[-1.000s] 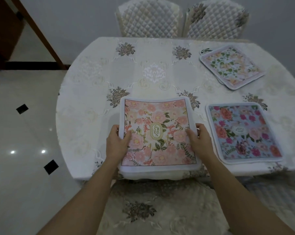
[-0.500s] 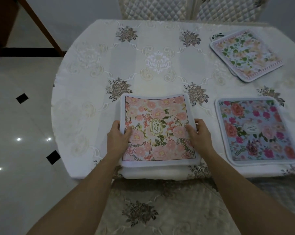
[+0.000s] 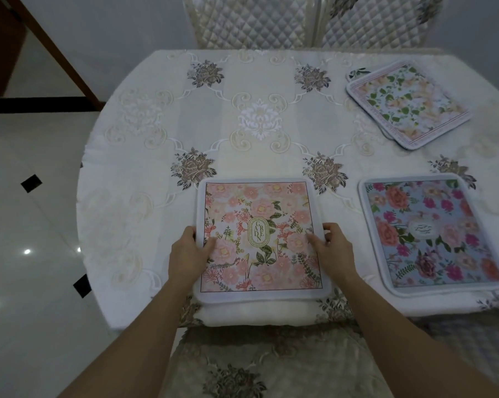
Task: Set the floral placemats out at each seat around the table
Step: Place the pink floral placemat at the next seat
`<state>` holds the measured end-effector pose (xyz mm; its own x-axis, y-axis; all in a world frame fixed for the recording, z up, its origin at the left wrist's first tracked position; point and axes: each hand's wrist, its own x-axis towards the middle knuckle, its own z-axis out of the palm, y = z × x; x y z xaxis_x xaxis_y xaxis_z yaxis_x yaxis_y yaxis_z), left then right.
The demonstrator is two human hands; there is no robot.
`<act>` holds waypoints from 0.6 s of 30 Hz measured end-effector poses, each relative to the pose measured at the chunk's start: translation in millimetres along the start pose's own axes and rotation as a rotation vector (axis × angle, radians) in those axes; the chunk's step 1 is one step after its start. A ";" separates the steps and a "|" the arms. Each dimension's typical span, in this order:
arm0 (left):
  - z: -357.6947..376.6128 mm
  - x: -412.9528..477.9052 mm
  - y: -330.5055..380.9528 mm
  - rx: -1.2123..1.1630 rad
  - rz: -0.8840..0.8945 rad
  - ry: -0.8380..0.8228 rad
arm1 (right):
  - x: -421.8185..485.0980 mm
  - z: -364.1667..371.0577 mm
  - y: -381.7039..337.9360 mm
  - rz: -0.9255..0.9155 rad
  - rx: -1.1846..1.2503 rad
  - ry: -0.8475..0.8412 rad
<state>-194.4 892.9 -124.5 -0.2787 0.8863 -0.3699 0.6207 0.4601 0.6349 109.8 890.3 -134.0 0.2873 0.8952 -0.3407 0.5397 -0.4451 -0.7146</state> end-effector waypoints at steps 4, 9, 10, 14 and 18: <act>0.2 -3.2 -1.3 0.035 0.004 0.016 | -2.3 2.1 2.8 0.005 -0.020 0.004; 0.7 -6.8 -2.6 0.058 -0.004 0.017 | -3.5 3.6 10.2 -0.006 -0.055 0.007; 1.1 -7.5 -3.8 0.060 -0.006 0.021 | -3.3 3.9 11.7 -0.006 -0.061 0.008; 2.2 -7.7 -5.0 0.122 -0.021 0.020 | -1.9 1.1 8.8 -0.006 -0.184 -0.011; 3.1 -8.9 9.9 0.427 0.002 0.092 | -4.7 -0.2 3.4 -0.250 -0.605 0.157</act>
<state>-183.4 889.4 -117.1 -0.3291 0.8972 -0.2946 0.8632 0.4123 0.2914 110.4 884.6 -134.7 0.1835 0.9795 -0.0837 0.9400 -0.1997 -0.2765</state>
